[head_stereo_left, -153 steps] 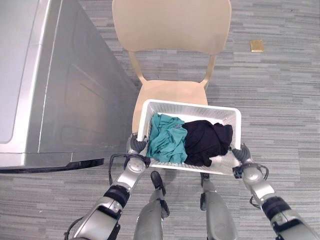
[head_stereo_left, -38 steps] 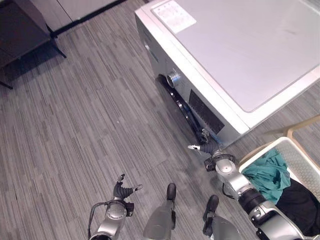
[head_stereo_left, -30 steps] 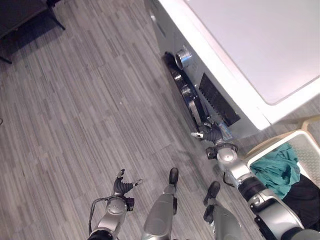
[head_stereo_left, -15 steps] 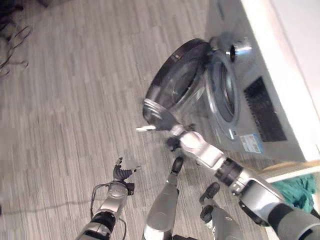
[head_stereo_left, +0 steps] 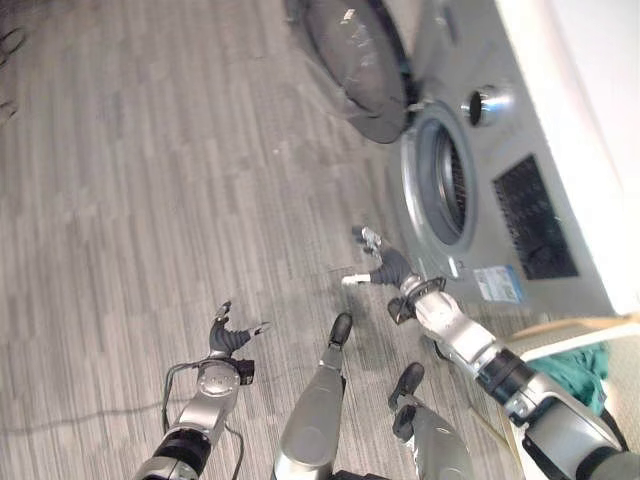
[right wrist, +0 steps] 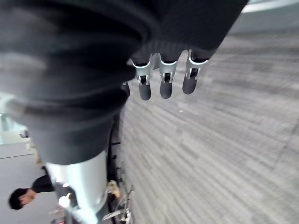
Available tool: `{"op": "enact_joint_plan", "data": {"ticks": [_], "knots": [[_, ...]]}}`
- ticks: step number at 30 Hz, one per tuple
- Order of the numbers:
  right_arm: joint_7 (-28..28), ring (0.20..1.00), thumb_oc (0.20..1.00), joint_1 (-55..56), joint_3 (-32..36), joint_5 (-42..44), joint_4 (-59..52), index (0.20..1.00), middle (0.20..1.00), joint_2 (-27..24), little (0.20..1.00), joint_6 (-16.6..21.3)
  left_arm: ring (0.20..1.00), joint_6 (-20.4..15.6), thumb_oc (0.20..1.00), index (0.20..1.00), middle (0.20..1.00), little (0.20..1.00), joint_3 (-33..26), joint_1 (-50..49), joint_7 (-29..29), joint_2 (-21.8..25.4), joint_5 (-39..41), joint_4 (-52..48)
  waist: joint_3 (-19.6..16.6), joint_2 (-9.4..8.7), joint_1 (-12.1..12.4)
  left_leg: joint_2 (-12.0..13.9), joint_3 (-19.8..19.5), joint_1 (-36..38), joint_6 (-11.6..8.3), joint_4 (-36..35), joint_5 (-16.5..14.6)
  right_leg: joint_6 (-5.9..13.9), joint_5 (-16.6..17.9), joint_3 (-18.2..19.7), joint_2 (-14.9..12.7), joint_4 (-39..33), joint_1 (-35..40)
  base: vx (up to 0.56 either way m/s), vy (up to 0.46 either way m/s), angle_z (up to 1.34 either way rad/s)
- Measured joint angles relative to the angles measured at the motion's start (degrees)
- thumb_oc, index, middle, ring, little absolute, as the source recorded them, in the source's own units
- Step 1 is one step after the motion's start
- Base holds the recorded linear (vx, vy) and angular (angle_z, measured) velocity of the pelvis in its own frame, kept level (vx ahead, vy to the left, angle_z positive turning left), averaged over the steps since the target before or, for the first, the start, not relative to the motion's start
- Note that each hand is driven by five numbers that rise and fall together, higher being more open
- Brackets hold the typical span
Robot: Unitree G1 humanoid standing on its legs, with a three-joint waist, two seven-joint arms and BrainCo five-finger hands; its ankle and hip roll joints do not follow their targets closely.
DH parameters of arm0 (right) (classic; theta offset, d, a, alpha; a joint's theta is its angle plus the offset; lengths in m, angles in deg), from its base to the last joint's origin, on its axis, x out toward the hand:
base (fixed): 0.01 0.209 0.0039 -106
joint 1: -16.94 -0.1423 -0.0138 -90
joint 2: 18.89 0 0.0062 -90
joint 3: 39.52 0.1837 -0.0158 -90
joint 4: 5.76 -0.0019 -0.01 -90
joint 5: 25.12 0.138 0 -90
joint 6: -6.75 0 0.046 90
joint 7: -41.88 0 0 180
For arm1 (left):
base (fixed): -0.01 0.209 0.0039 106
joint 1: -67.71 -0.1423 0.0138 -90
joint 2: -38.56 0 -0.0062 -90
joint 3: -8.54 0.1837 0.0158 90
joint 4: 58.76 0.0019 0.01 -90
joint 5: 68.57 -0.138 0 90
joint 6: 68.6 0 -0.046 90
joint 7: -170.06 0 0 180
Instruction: Grab the laundry basket,head to the washer,open it,put in the laundry and shut it.
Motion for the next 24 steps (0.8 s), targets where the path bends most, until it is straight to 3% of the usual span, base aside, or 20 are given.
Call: {"op": "enact_joint_plan", "data": {"ticks": [6, 9, 10, 11, 13, 14, 19, 24], "knots": [[-1.52, 1.0, 1.0, 11.91, 4.84, -7.11, -0.4, 1.0, 1.0, -3.81, 1.0, 0.24, 1.0, -0.07, 1.0, 1.0, 1.0, 1.0, 0.9, 9.41, -0.75, -0.01, -4.61, -0.21, 0.03, 0.27, -5.15, 0.9, 4.65, 0.88, 0.58, -1.15, 0.36, -0.2, 2.46, 4.67, 0.88, -0.59, -2.26, -0.03, 0.074, -0.41], [-2.88, 1.0, 1.0, 16.33, 5.56, -8.04, 2.16, 1.0, 1.0, -9.23, 1.0, 0.02, 1.0, -0.03, 1.0, 1.0, 1.0, 1.0, 1.59, 15.79, -1.59, 2.1, -6.8, 4.17, 0.1, -0.09, -10.96, 1.81, 7.48, 1.92, 1.17, -2.56, 0.64, 0.17, 4.92, 7.51, 1.84, -3.13, -2.69, -0.02, 0.082, -0.57], [-3.24, 1.0, 1.0, 17.7, 7.45, -8.03, 2.08, 1.0, 1.0, -9.39, 1.0, 0.35, 1.0, 0.11, 1.0, 1.0, 1.0, 1.0, 1.8, 17.99, -1.8, 3.33, -7.21, 8.66, 0.03, 0.0, -10.98, 2.0, 8.19, 1.93, 1.18, -2.65, 0.62, -0.09, 5.22, 7.92, 2.21, -3.36, -2.78, 0.0, 0.056, -0.39], [-3.52, 1.0, 1.0, 19.22, 7.96, -7.91, 2.5, 1.0, 1.0, -9.75, 1.0, 0.48, 1.0, 0.51, 1.0, 1.0, 1.0, 1.0, 1.54, 19.69, -1.91, 4.0, -7.23, 10.79, 0.13, -0.79, -12.63, 2.65, 8.87, 2.05, 1.14, -2.82, 0.62, -0.11, 5.41, 8.67, 2.61, -3.5, -3.6, 0.0, 0.062, -0.45], [-4.65, 1.0, 1.0, 22.25, 11.19, -7.43, 0.11, 1.0, 1.0, -10.75, 1.0, 2.36, 1.0, 0.88, 1.0, 1.0, 1.0, 1.0, 0.47, 24.84, -1.74, 10.71, -8.45, 25.88, -0.08, -2.32, -14.34, 3.11, 11.44, 2.05, 1.2, -3.24, 0.38, -0.33, 5.97, 10.98, 3.55, -2.94, -5.5, 0.01, 0.024, -0.69], [-4.72, 1.0, 1.0, 23.01, 12.71, -6.28, -0.89, 1.0, 1.0, -12.6, 1.0, 1.95, 1.0, 3.58, 1.0, 1.0, 1.0, 1.0, -4.36, 25.59, -2.97, 17.83, -8.23, 30.38, 0.05, -3.77, -16.72, 3.9, 12.43, 1.5, 1.23, -3.73, 0.33, -0.6, 7.81, 10.81, 4.19, -5.11, -5.59, 0.02, 0.023, -0.65], [-5.16, 1.0, 1.0, 25.77, 13.8, -4.74, -0.92, 1.0, 1.0, -14.6, 1.0, 1.46, 1.0, 3.0, 1.0, 1.0, 1.0, 1.0, -7.5, 24.7, -4.61, 20.15, -8.26, 27.17, 0.08, -3.96, -16.63, 4.57, 13.02, 0.95, 1.15, -3.72, 0.28, -0.87, 9.19, 10.92, 5.06, -7.53, -5.21, 0.01, 0.013, -0.12], [-5.76, 1.0, 1.0, 24.35, 13.82, -2.38, -5.1, 1.0, 1.0, -13.71, 1.0, 3.04, 1.0, 3.19, 1.0, 1.0, 1.0, 1.0, -7.03, 24.7, -2.93, 20.61, -8.62, 28.99, 1.08, -6.91, -16.46, 4.99, 12.71, -0.32, 0.85, -3.73, 0.38, -1.3, 10.13, 10.16, 5.5, -9.31, -5.37, 0.02, 0.027, 0.06]]}}
